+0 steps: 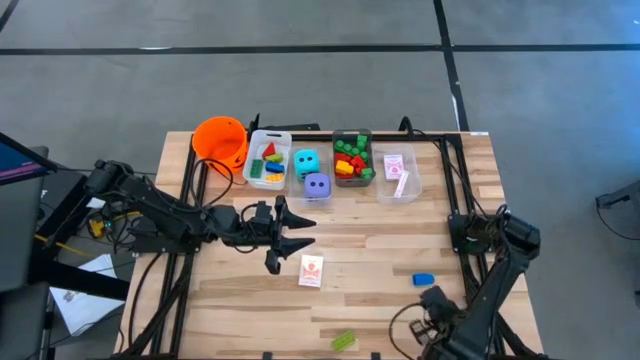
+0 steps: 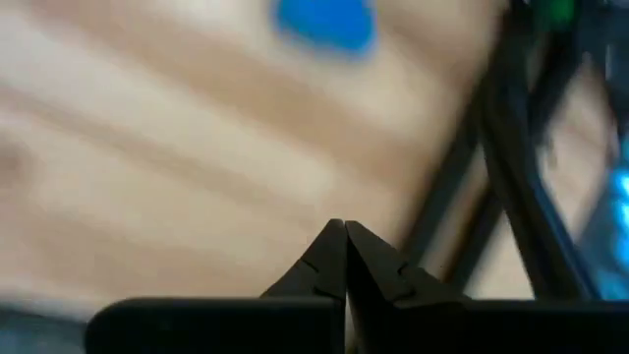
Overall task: Pick & Place Toys
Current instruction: Put the large blue game piece into the black bin
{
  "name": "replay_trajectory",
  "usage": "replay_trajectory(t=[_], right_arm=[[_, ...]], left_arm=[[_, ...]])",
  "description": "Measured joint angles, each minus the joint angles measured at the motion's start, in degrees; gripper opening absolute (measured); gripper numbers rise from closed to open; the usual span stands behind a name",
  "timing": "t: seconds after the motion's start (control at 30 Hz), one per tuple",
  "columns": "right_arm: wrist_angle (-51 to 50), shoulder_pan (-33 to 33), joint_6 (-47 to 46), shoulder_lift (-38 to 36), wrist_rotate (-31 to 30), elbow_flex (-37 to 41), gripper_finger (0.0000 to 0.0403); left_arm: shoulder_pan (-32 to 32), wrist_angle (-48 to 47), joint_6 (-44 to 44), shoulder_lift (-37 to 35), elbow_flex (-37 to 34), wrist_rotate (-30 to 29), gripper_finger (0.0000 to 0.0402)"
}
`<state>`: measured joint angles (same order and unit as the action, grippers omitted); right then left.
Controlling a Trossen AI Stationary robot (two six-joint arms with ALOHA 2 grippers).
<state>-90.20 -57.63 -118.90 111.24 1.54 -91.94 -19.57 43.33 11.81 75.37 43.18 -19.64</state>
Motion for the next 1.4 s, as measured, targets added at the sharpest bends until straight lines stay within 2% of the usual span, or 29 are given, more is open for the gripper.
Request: replay_trajectory(t=[0.17,0.3,0.37,0.43,0.63,0.77,0.87,1.0,1.13,1.2,1.27,1.4], right_arm=[[0.39,0.59,6.02,-0.27,-21.07,-1.29,0.0],[1.57,0.38,17.3,-0.31,-38.55,-2.32,0.0],[2.16,0.33,22.54,-0.28,-44.81,-2.84,0.0],[2.12,0.1,26.3,-0.31,-48.09,-3.48,0.0],[2.19,-0.1,32.25,-0.3,-48.56,-5.32,0.0032],[0.14,1.61,38.04,-0.29,-56.98,-6.64,0.0073],[0.19,5.04,50.43,-1.86,-60.78,-8.17,0.0098],[0.11,10.36,63.7,-7.56,-59.13,-13.78,0.0124],[0.22,12.63,74.08,-13.41,-58.44,-18.94,0.014],[0.26,12.64,75.38,-17.76,-56.83,-20.76,0.0145],[0.15,12.18,74.38,-22.44,-52.25,-21.23,0.0148],[0.23,7.66,69.6,-30.6,-46.37,-18.21,0.0151]], left_arm=[[0.0,-0.17,0.0,0.0,0.0,0.0,0.0195],[-0.05,-0.86,0.47,0.0,0.0,0.0,0.0195],[-0.07,-1.09,0.52,0.0,0.0,0.01,0.0195],[-0.07,-1.24,0.57,0.0,0.0,0.02,0.0195],[-0.07,-2.2,0.59,0.0,0.0,0.01,0.0195],[0.22,-2.93,0.5,0.0,0.0,0.0,0.0195],[0.9,-3.72,0.46,0.0,0.0,0.02,0.0195],[1.67,-4.83,0.46,0.0,0.02,0.0,0.0195],[2.28,-6.62,0.44,0.0,0.02,0.0,0.0195],[2.56,-7.87,0.44,0.0,0.02,0.0,0.0195],[3.06,-8.54,0.44,0.0,0.02,0.0,0.0195],[4.56,-10.61,0.44,0.0,0.02,0.02,0.0195]])
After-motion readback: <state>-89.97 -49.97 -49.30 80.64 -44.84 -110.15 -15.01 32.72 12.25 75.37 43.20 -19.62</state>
